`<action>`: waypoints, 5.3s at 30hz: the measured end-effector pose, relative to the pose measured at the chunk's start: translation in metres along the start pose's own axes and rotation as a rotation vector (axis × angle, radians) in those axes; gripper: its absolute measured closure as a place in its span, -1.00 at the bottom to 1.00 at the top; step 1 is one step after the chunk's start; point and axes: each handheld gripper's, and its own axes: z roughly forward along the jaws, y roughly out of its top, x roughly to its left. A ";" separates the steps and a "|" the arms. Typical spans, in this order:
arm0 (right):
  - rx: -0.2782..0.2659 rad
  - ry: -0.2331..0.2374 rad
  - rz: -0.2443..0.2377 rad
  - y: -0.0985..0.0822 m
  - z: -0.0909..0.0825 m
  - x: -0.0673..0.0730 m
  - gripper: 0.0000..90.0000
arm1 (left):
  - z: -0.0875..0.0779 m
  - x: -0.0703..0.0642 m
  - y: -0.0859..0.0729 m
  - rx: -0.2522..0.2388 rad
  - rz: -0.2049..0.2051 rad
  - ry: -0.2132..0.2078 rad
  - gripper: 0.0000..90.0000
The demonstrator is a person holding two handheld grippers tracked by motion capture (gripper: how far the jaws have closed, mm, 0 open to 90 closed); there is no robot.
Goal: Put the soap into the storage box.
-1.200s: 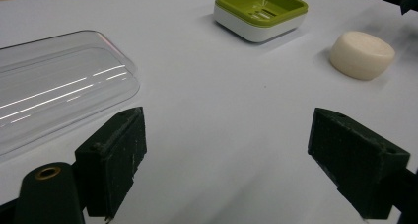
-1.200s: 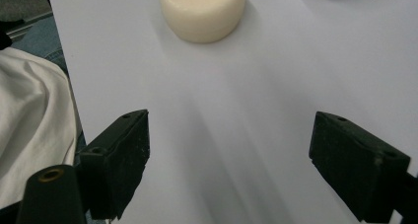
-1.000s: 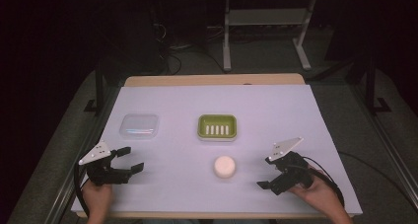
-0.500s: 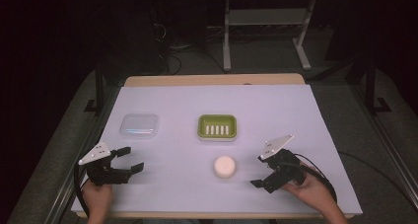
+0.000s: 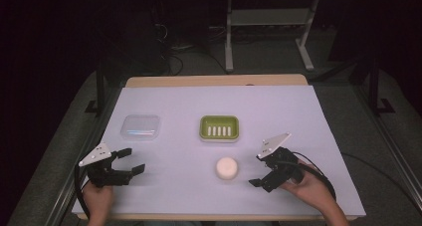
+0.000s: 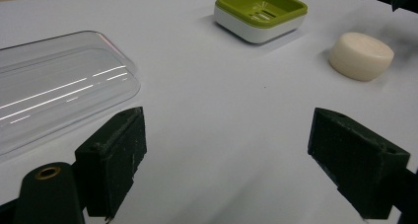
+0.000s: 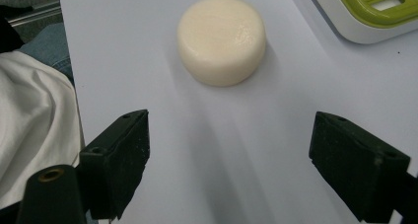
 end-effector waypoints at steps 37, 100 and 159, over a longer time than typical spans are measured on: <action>0.036 0.025 -0.067 0.033 0.027 0.004 -0.69 | 0.000 -0.001 0.001 -0.004 0.005 -0.004 -0.68; 0.179 0.022 -0.078 0.057 0.091 0.000 -0.65 | 0.001 0.000 0.002 -0.006 0.009 -0.016 -0.68; 0.162 0.012 -0.127 0.071 0.068 0.000 -0.48 | -0.003 0.000 0.002 -0.022 0.001 -0.009 -0.68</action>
